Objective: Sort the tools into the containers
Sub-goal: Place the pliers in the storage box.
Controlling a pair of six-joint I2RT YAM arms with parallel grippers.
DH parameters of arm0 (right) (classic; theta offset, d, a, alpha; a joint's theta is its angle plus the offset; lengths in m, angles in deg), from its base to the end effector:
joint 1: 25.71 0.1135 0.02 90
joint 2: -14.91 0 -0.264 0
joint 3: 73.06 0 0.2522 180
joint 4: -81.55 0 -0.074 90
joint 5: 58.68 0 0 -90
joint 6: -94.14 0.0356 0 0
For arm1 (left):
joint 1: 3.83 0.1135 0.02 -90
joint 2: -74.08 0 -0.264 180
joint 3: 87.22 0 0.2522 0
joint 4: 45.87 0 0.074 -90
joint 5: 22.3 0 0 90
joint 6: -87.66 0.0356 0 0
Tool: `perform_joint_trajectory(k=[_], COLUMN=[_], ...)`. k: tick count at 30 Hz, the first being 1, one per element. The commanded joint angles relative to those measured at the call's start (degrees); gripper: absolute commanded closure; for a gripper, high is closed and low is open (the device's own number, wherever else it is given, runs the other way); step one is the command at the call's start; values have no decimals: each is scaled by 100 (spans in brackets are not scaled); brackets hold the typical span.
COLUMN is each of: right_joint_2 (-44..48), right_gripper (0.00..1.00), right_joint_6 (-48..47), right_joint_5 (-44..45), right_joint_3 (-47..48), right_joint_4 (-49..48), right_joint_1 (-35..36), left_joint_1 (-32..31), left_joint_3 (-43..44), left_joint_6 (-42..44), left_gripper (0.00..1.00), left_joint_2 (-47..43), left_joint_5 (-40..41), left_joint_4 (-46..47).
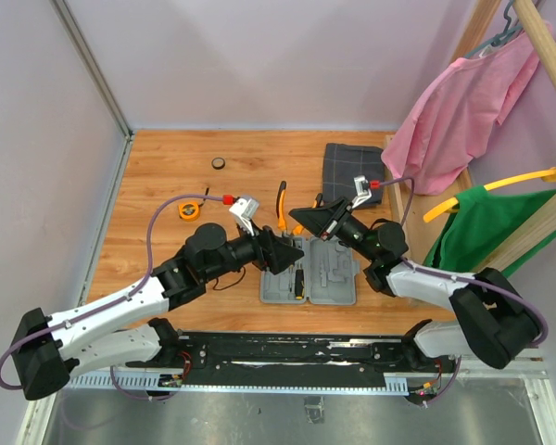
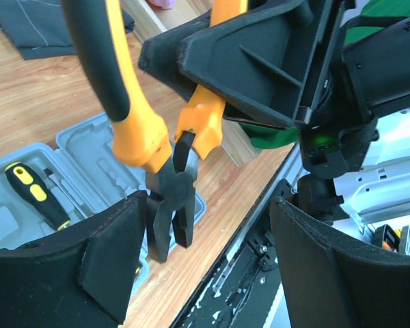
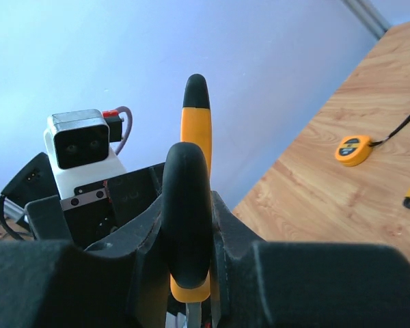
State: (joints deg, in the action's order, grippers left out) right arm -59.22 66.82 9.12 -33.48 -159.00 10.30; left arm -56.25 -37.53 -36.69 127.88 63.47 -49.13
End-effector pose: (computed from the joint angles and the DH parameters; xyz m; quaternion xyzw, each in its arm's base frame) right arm 0.1957 0.1588 0.2713 -0.0389 0.5436 0.6978 0.4648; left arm 0.1347 -0.1793 0.2944 0.1419 0.7374 -0.4733 0.4604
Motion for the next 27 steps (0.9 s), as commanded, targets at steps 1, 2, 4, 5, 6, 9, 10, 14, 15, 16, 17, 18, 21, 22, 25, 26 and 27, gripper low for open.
perform_joint_trajectory(k=[1, 2, 4, 5, 6, 9, 10, 14, 15, 16, 17, 18, 21, 22, 25, 26, 27], right_joint_2=[-257, -249, -178, -134, -105, -79, -82, -94, -89, -74, -49, -14, 222, 329, 703, 838, 991], right_gripper=[99, 99, 99, 99, 99, 99, 99, 99, 98, 93, 88, 82, 60, 54, 35, 30, 26], right_joint_6=[771, 761, 709, 684, 670, 682, 692, 662, 635, 608, 570, 519, 273, 173, -173, -292, -417], right_joint_5=[-427, -448, -452, -464, -480, -530, -531, -565, -566, -567, -559, -546, -450, -411, -258, -202, -140], right_joint_3=[287, 290, 283, 292, 296, 301, 289, 274, 265, 243, 216, 180, 1, -58, -182, -211, -232], right_joint_4=[-1477, -1473, -1458, -1445, -1432, -1417, -1424, -1415, -1403, -1379, -1332, -1265, -901, -712, -117, 97, 337], right_joint_1=[-174, -169, -177, -180, -178, -179, -179, -181, -187, -200, -213, -223, -279, -285, -298, -298, -296], left_joint_1=[-91, -92, -88, -92, -93, -93, -93, -93, -93, -93, -93, -93, -90, -92, -93, -93, -88], left_joint_3=[28, 31, 15, -8, -25, -49, -45, -37, -43, -54, -66, -75, -57, -47, 20, 33, 57], left_joint_6=[63, 72, 69, 59, 50, 18, 16, 28, 29, 25, 32, 33, 107, 151, 272, 309, 351], left_gripper=[28, 32, 41, 45, 50, 65, 70, 94, 99, 99, 100, 100, 100, 100, 99, 100, 100], left_joint_2=[67, 77, 78, 69, 69, 69, 89, 75, 59, 38, 10, -13, -97, -122, -186, -208, -230], left_joint_5=[-80, -93, -104, -107, -116, -199, -221, -187, -158, -124, -96, -61, 68, 137, 345, 411, 483], left_joint_4=[440, 489, 581, 626, 671, 800, 821, 808, 803, 804, 804, 786, 624, 560, 326, 244, 169])
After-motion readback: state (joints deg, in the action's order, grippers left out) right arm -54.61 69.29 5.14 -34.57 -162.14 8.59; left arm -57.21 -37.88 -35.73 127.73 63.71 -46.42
